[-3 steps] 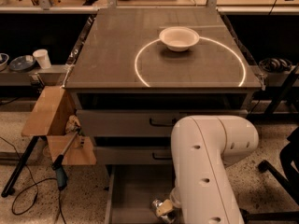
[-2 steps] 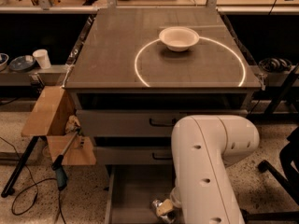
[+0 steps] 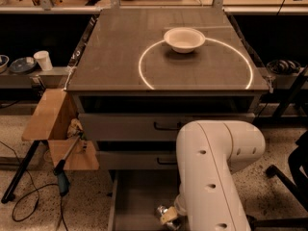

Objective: Pick redbull can from bottom drawer and place on counter

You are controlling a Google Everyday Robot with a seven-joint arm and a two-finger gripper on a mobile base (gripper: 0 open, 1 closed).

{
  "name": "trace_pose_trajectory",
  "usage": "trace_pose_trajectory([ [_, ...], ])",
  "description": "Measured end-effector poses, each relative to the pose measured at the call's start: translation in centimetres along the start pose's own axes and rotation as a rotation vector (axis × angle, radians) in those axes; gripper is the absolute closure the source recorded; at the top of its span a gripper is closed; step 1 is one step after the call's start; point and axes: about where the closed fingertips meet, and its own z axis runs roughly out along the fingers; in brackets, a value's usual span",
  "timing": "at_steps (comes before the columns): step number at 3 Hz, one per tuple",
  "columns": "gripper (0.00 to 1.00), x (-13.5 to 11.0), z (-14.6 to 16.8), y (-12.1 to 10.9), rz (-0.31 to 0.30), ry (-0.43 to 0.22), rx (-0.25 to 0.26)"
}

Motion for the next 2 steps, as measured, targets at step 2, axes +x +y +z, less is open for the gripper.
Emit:
trace_pose_trajectory([
  [2,0.00,1.9,2.8,0.9,0.009,0.070,-0.034],
])
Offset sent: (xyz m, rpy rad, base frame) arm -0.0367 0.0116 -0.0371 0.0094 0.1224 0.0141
